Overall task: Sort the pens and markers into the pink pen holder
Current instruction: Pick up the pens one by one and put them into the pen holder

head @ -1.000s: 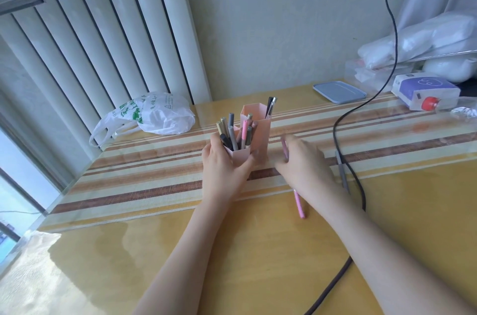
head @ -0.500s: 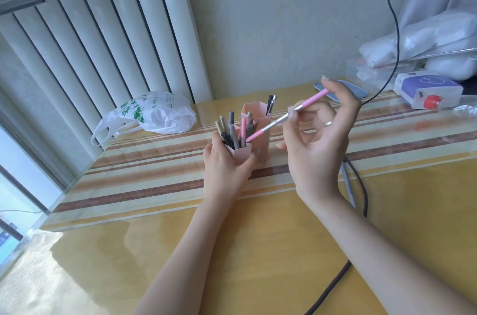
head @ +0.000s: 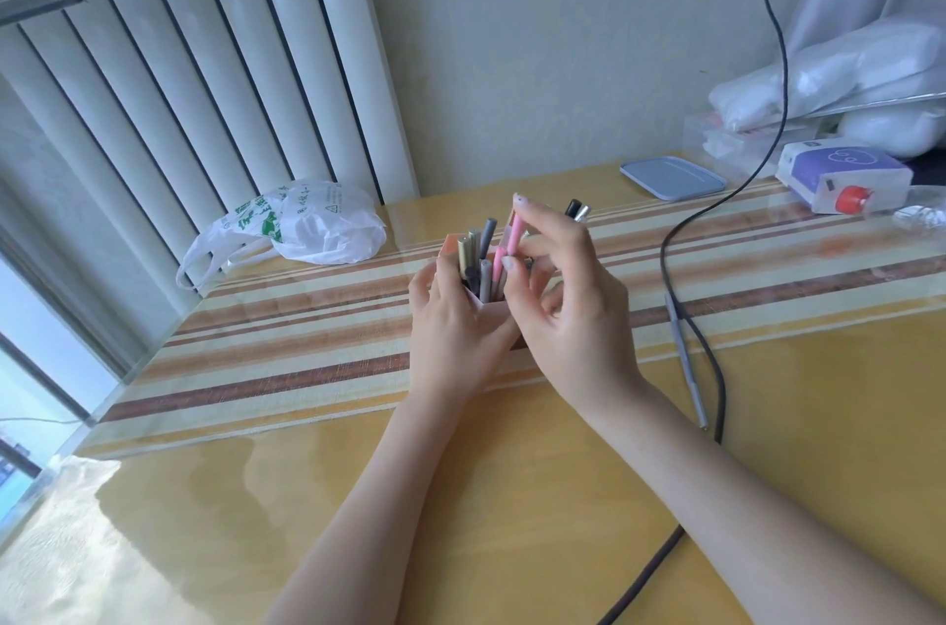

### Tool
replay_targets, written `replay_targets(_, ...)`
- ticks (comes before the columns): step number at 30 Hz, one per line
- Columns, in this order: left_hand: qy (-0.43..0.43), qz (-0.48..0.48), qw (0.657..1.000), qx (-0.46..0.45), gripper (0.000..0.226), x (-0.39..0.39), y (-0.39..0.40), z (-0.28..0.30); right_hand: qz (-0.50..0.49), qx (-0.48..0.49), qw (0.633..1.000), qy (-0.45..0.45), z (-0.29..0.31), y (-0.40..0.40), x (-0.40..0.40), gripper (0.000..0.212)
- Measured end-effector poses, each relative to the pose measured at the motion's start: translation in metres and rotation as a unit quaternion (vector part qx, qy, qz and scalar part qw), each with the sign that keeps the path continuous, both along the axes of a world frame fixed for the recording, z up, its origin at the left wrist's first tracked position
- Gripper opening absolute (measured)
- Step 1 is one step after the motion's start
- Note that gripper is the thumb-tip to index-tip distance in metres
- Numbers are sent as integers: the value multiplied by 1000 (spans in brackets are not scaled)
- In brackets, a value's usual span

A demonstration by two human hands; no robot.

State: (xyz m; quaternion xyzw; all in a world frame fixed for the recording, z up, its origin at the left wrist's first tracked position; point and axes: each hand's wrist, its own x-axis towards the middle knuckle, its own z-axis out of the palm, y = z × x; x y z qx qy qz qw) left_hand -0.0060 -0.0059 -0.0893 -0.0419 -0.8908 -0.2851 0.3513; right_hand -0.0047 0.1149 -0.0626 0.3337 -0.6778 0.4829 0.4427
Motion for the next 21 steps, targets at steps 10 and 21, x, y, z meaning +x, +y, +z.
replay_targets(10,-27,31,996,79,50,4,0,1,-114,39,991,-64,4,4,-4,44)
replay_targets(21,-39,46,994,90,50,-2,-7,-5,-336,350,741,-465,-3,45,-35,69)
